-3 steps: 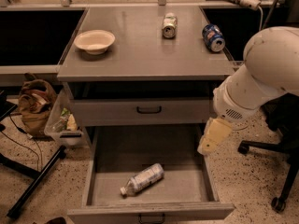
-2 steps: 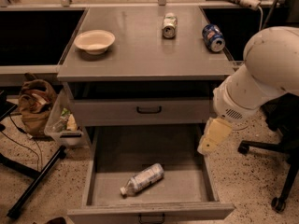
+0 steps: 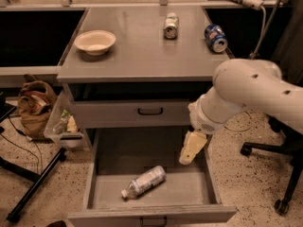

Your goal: Pick blue plastic bottle from middle drawer and place on counter

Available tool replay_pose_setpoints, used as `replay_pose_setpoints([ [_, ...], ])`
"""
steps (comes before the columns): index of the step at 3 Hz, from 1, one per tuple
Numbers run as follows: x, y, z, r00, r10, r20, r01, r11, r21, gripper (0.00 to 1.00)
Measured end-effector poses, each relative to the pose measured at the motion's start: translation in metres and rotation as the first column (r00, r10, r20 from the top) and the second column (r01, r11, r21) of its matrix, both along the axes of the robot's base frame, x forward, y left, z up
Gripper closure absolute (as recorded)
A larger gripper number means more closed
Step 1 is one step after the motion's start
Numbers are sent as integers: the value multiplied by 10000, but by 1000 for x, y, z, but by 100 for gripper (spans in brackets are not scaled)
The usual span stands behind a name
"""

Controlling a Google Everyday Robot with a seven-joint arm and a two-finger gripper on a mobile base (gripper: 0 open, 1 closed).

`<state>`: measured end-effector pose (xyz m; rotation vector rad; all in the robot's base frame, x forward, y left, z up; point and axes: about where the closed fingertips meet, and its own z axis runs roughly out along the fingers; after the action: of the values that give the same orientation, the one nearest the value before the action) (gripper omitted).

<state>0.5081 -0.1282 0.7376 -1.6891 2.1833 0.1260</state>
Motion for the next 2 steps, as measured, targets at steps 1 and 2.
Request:
replay_pose_setpoints([
  [1, 12, 25, -39, 9980, 619, -153, -613, 9975, 356, 0],
  [2, 12, 38, -56, 9933, 1124, -281, -1099, 9909, 772, 0],
])
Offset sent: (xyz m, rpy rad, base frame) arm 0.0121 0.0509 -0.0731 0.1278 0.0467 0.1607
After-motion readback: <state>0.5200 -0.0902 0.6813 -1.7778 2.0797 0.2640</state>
